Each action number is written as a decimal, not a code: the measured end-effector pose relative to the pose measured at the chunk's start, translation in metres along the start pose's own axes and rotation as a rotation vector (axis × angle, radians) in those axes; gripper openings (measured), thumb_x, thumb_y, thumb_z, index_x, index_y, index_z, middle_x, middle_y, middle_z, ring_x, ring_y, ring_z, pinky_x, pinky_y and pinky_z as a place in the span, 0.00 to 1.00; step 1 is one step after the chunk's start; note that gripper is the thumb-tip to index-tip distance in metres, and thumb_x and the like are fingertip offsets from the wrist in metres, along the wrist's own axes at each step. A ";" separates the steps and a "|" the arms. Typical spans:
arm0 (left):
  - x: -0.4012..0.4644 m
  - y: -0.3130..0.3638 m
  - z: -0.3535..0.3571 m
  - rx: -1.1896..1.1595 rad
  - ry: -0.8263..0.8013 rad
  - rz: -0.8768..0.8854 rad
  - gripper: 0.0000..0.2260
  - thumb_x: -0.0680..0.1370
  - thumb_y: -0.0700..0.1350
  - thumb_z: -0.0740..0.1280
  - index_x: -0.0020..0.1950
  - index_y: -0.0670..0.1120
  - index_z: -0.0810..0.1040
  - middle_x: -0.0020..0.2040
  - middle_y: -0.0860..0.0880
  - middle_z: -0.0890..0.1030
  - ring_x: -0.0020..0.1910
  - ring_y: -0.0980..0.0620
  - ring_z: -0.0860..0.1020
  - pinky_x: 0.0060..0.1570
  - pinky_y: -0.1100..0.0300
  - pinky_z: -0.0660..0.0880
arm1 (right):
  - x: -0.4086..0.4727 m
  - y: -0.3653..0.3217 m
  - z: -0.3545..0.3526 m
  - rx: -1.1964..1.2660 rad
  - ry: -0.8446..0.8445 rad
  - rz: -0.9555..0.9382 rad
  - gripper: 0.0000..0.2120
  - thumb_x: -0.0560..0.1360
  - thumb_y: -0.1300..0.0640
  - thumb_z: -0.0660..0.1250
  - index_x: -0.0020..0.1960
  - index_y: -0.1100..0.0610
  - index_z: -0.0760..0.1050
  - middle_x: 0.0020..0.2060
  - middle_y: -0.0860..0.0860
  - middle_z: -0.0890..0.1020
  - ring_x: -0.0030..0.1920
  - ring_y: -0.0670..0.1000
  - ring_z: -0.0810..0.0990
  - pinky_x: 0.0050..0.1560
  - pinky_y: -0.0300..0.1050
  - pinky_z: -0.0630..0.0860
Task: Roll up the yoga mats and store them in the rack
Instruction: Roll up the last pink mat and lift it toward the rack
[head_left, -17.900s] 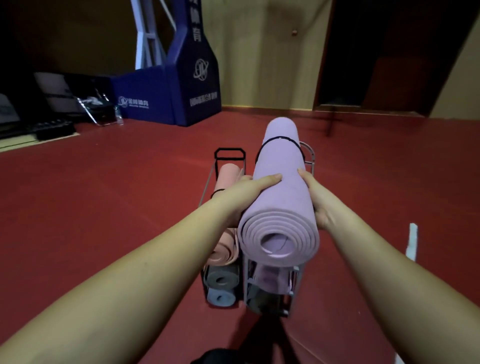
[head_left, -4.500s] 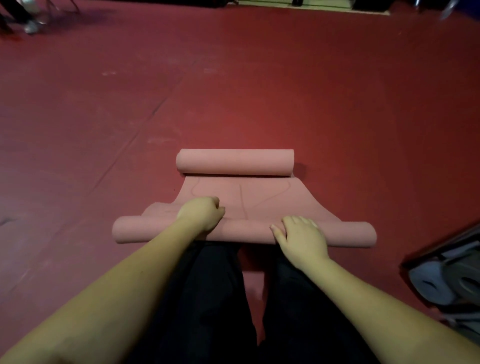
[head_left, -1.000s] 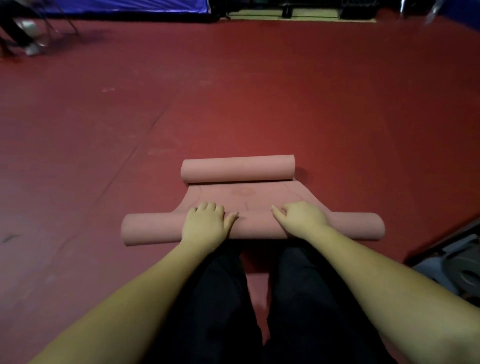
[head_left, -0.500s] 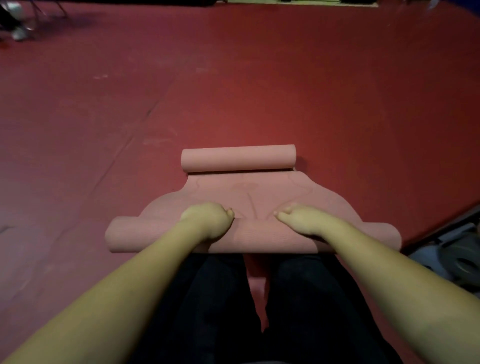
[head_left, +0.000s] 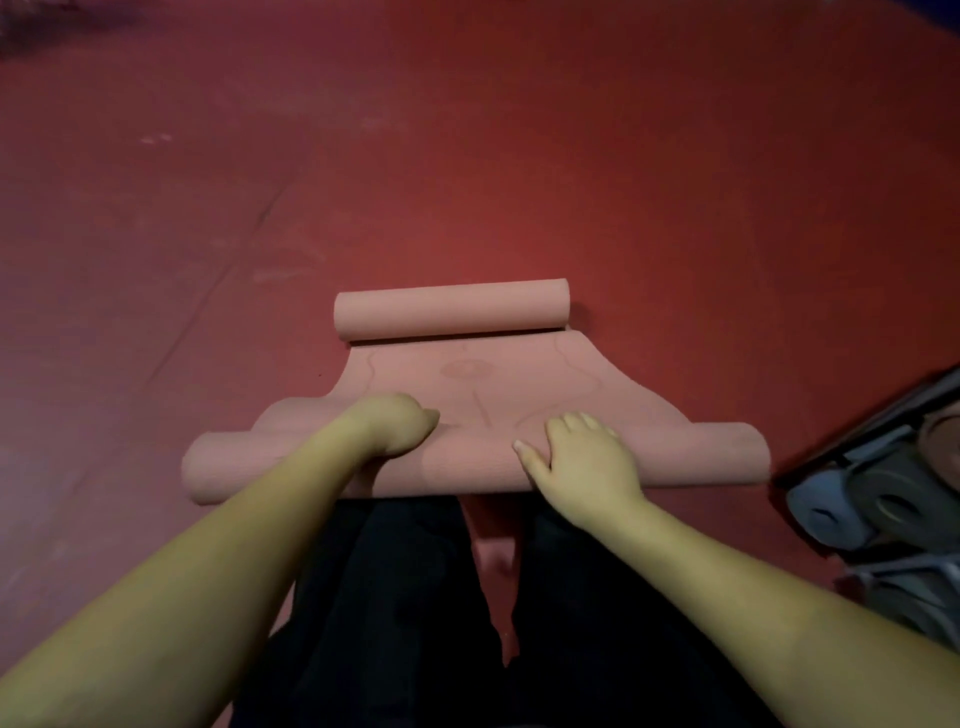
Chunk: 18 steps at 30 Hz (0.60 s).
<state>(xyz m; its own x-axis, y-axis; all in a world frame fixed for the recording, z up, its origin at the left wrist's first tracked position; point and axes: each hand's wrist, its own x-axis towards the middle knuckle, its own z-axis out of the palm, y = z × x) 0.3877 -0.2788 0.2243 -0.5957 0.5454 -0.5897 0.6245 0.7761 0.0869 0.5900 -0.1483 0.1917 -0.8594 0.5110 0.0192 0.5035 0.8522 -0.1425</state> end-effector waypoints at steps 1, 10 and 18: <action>0.001 -0.002 0.002 -0.026 0.039 0.023 0.25 0.85 0.56 0.50 0.69 0.41 0.74 0.69 0.39 0.74 0.66 0.39 0.73 0.64 0.52 0.68 | 0.002 -0.001 0.001 0.000 0.017 0.005 0.28 0.75 0.36 0.51 0.42 0.58 0.78 0.39 0.54 0.80 0.44 0.59 0.80 0.45 0.49 0.75; -0.016 -0.002 0.017 -0.011 0.617 0.098 0.20 0.84 0.53 0.55 0.46 0.43 0.81 0.47 0.43 0.81 0.47 0.39 0.78 0.39 0.53 0.70 | 0.027 0.002 -0.004 -0.040 -0.093 0.032 0.29 0.78 0.35 0.49 0.52 0.55 0.79 0.51 0.53 0.81 0.55 0.57 0.78 0.53 0.49 0.71; -0.033 0.007 0.045 0.108 0.572 0.070 0.30 0.78 0.64 0.50 0.41 0.43 0.81 0.40 0.42 0.82 0.42 0.39 0.80 0.45 0.49 0.72 | 0.057 0.005 -0.012 -0.011 -0.292 0.104 0.33 0.79 0.34 0.46 0.56 0.55 0.81 0.53 0.56 0.83 0.54 0.59 0.80 0.48 0.48 0.74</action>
<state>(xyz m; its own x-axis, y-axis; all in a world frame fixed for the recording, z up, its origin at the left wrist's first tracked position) 0.4347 -0.3060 0.2083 -0.7100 0.7020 -0.0561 0.7027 0.7114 0.0099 0.5450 -0.1134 0.2042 -0.7919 0.5427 -0.2799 0.5894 0.7992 -0.1181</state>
